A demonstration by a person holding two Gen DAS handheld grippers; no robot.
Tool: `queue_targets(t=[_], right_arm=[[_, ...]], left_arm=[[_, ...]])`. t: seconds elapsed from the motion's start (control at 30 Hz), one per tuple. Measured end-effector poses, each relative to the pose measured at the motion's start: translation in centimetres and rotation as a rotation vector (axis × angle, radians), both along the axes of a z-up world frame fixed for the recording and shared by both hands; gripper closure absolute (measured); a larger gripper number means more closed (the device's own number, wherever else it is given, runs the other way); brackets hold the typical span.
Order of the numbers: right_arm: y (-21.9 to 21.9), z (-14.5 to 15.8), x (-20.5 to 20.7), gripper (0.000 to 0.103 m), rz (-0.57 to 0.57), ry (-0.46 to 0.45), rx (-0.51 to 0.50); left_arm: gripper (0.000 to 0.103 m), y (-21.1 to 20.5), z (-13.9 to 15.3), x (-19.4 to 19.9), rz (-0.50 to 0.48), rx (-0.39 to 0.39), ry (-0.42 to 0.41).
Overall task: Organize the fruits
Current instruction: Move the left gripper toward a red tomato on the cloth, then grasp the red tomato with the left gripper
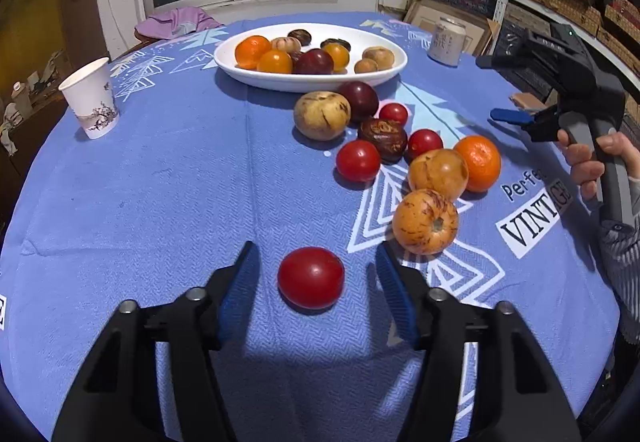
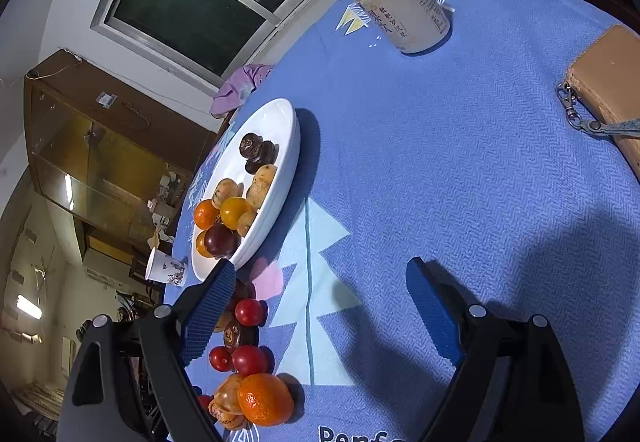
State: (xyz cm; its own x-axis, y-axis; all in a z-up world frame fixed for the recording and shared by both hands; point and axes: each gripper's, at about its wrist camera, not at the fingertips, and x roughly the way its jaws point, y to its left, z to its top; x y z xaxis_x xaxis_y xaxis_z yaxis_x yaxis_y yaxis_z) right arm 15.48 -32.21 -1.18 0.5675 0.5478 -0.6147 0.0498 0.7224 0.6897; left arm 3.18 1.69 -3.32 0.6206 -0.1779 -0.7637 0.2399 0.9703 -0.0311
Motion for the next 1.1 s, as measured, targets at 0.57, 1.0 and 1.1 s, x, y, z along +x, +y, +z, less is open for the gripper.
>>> queue_targets(t=[0.57, 1.0, 1.1], right_arm=[[0.5, 0.4, 0.0, 0.015, 0.023, -0.024, -0.012], [7.9, 1.8, -0.7, 0.015, 0.348, -0.106, -0.172], [10.4, 2.3, -0.5, 0.016, 0.406, -0.125, -0.27]], left_arm=[[0.071, 0.0, 0.7, 0.3, 0.025, 0.01, -0.03], [0.071, 3.5, 1.4, 7.9, 0.263, 0.001, -0.069], [0.071, 4.3, 0.9, 8.3, 0.284, -0.018, -0.05]])
